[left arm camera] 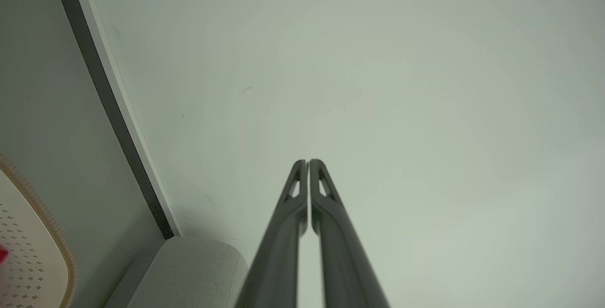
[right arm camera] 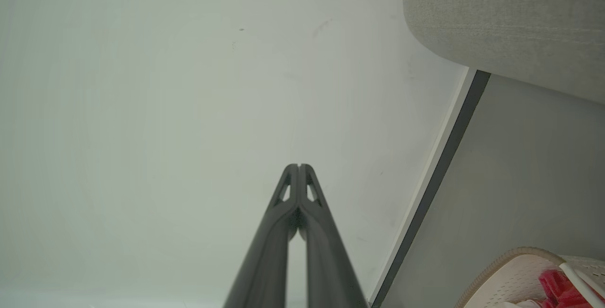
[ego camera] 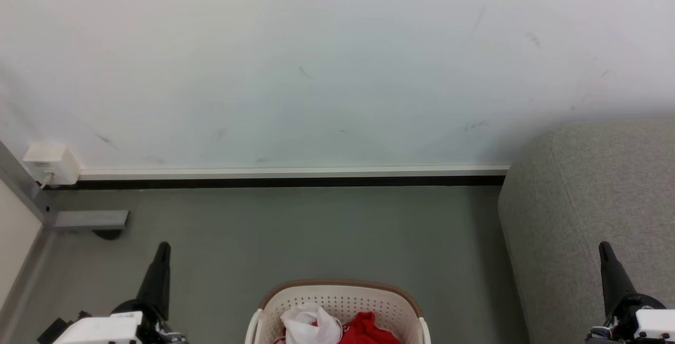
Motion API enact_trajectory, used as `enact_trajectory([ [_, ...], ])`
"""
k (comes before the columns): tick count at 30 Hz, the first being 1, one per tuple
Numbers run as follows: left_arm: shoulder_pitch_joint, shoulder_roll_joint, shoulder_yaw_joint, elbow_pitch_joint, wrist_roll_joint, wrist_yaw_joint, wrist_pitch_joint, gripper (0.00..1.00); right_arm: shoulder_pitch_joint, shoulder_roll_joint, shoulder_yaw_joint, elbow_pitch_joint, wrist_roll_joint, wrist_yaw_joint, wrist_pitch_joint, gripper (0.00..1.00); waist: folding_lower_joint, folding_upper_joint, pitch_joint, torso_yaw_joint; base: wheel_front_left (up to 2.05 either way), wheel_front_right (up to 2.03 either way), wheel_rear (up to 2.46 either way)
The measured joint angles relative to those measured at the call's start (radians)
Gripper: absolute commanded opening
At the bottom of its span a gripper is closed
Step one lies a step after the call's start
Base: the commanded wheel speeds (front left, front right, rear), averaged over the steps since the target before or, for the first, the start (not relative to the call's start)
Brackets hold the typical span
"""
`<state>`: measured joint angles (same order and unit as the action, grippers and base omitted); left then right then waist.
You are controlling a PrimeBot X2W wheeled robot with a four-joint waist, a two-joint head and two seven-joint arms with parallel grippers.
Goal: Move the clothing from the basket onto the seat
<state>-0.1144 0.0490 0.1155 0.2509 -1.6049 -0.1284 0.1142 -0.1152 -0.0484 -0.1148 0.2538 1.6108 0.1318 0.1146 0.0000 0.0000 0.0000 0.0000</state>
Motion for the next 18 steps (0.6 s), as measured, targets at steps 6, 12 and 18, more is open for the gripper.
enact_trajectory([
  [6, 0.0, 0.0, 0.0, 0.0, 0.0, 0.0, 0.0, 0.0, 0.0, 0.0, 0.0, 0.0, 0.0, 0.0, 0.0, 0.0, 0.0, 0.0, 0.0, 0.0, 0.0, 0.0, 0.0],
  [12, 0.0, 0.0, 0.0, 0.0, 0.0, 0.0, 0.0, 0.0, 0.0, 0.0, 0.0, 0.0, 0.0, 0.0, 0.0, 0.0, 0.0, 0.0, 0.0, 0.0, 0.0, 0.0, 0.0],
  [18, 0.0, 0.0, 0.0, 0.0, 0.0, 0.0, 0.0, 0.0, 0.0, 0.0, 0.0, 0.0, 0.0, 0.0, 0.0, 0.0, 0.0, 0.0, 0.0, 0.0, 0.0, 0.0, 0.0],
])
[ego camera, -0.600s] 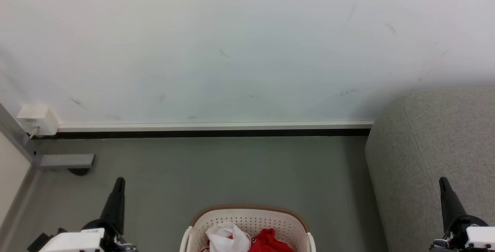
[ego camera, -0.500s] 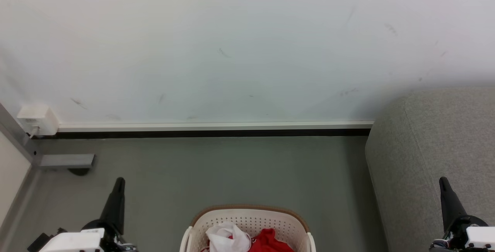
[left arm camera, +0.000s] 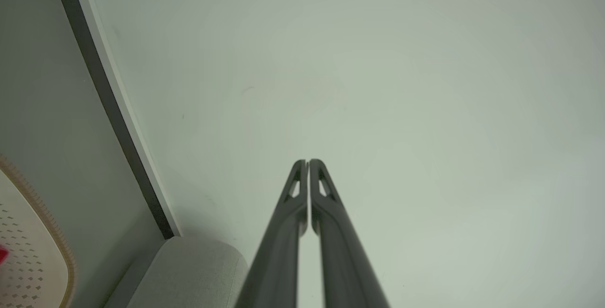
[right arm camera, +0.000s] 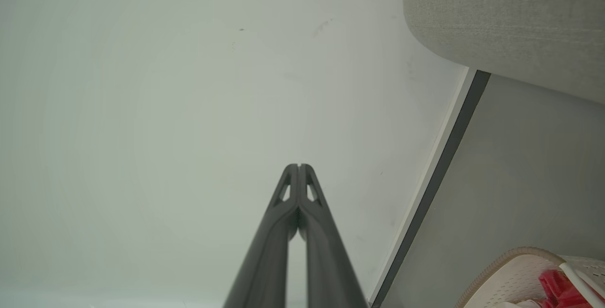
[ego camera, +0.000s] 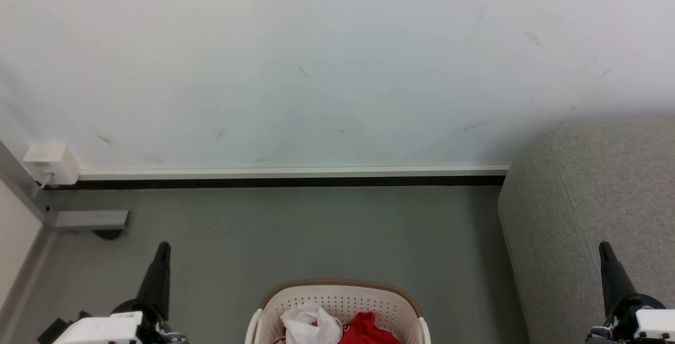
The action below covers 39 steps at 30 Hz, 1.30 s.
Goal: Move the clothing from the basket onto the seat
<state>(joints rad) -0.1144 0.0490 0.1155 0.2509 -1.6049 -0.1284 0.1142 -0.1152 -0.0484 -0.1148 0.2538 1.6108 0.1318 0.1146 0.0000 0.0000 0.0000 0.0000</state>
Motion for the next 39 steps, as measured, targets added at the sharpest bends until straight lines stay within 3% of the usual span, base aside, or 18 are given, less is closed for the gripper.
enact_trajectory([
  [39, 0.0, 0.0, 0.0, 0.0, 0.0, 0.0, 0.0, 0.0, 0.0, 0.0, 0.0, 0.0, 0.0, 0.0, 0.0, 0.0, 0.0, 0.0, 0.0, 0.0, 0.0, 0.0, 0.0],
])
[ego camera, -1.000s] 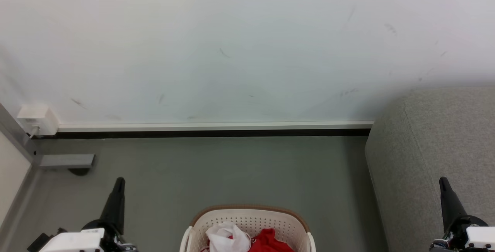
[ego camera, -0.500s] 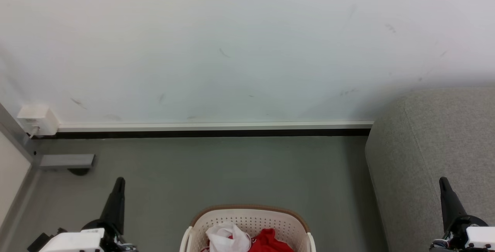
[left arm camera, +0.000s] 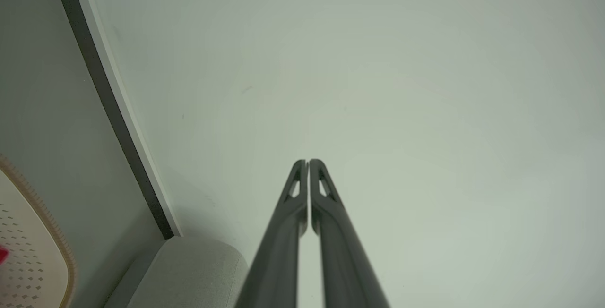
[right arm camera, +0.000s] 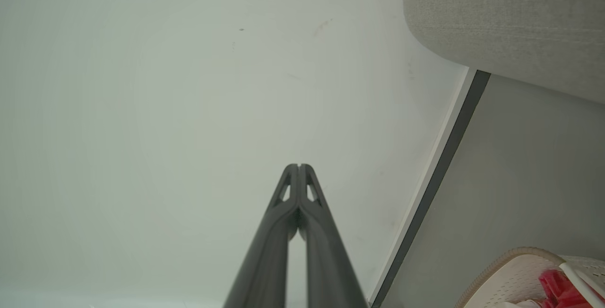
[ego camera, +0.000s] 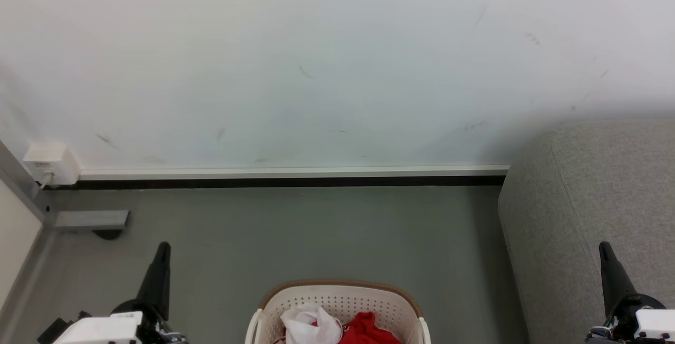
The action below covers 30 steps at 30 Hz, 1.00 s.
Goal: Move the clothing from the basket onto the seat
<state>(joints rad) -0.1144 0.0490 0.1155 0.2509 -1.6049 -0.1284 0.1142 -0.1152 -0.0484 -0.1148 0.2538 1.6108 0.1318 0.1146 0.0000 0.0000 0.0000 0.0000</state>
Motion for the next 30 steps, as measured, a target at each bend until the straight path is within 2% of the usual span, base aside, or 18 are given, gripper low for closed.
enact_trajectory([
  [30, 0.0, 0.0, 0.0, 0.0, 0.0, 0.0, 0.0, 0.0, 0.0, 0.0, 0.0, 0.0, 0.0, 0.0, 0.0, 0.0, 0.0, 0.0, 0.0, 0.0, 0.0, 0.0, 0.0],
])
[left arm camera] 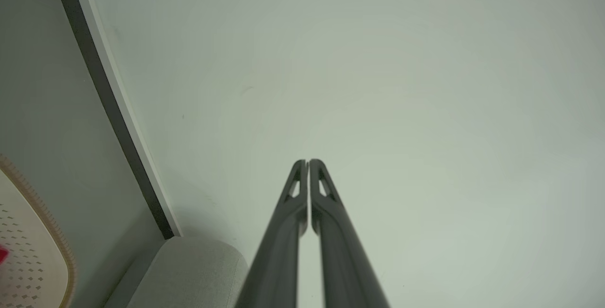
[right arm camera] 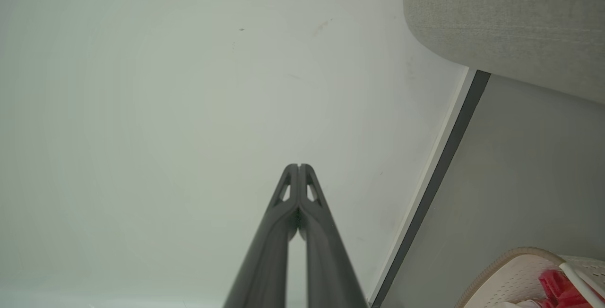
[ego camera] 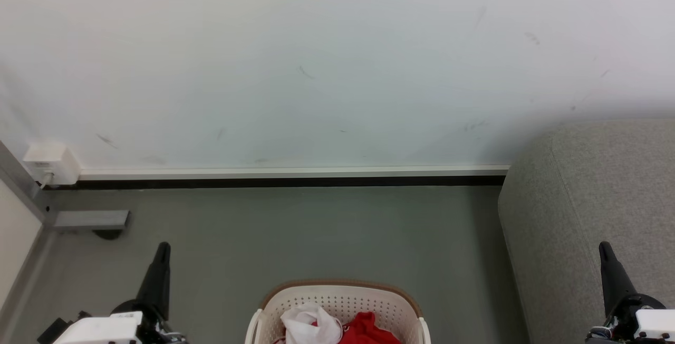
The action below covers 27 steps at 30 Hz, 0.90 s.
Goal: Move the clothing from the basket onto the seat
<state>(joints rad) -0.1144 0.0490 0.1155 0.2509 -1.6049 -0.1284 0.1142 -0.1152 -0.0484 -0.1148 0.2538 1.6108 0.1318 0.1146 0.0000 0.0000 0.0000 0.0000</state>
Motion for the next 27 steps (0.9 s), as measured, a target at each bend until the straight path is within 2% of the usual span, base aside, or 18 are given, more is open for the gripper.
enact_trajectory([
  [27, 0.0, 0.0, 0.0, 0.0, 0.0, 0.0, 0.0, 0.0, 0.0, 0.0, 0.0, 0.0, 0.0, 0.0, 0.0, 0.0, 0.0, 0.0, 0.0, 0.0, 0.0, 0.0, 0.0],
])
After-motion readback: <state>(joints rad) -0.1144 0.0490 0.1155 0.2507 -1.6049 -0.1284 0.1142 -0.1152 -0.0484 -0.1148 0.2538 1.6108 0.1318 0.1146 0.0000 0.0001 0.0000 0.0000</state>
